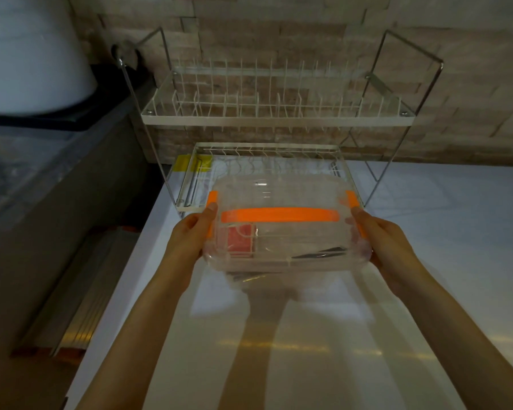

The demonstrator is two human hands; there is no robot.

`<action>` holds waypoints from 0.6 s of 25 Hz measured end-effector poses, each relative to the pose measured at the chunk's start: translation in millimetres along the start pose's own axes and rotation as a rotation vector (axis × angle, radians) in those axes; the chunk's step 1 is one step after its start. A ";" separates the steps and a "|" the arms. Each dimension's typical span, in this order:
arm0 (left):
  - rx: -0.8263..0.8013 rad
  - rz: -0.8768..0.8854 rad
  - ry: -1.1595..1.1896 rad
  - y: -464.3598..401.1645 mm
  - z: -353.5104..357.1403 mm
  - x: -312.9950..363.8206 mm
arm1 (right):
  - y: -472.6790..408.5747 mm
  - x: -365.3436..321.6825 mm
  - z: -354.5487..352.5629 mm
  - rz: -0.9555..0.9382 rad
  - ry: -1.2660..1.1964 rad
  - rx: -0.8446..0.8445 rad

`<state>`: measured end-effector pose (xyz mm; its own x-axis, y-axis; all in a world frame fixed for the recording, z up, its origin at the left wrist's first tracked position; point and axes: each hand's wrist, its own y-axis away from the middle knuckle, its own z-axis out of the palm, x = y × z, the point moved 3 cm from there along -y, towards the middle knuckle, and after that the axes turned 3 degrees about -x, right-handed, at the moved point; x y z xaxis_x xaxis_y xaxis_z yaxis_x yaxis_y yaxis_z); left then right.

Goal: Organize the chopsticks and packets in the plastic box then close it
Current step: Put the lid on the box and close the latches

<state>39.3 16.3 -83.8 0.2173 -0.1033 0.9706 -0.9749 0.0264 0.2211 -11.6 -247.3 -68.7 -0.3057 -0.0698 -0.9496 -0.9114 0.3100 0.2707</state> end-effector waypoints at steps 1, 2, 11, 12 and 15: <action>0.003 -0.001 0.001 -1.7 0.3 2.3 | -0.1 -3.6 0.1 -0.011 -0.016 0.002; 0.010 -0.001 0.008 -3.3 0.9 4.5 | -0.9 -6.5 0.3 -0.022 -0.030 0.002; 0.046 0.027 0.049 -23.9 5.2 25.9 | -18.1 -29.1 3.0 -0.027 0.001 0.016; 0.049 0.035 0.062 -26.3 4.6 28.0 | -21.0 -30.5 4.1 -0.027 -0.012 0.012; 0.039 0.053 0.124 -30.2 3.8 30.5 | -28.7 -33.9 3.7 -0.039 -0.058 0.006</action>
<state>75.2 8.6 -61.3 0.1672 0.0207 0.9857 -0.9858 -0.0101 0.1674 26.0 -250.3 -44.9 -0.2535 -0.0270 -0.9670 -0.9206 0.3137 0.2326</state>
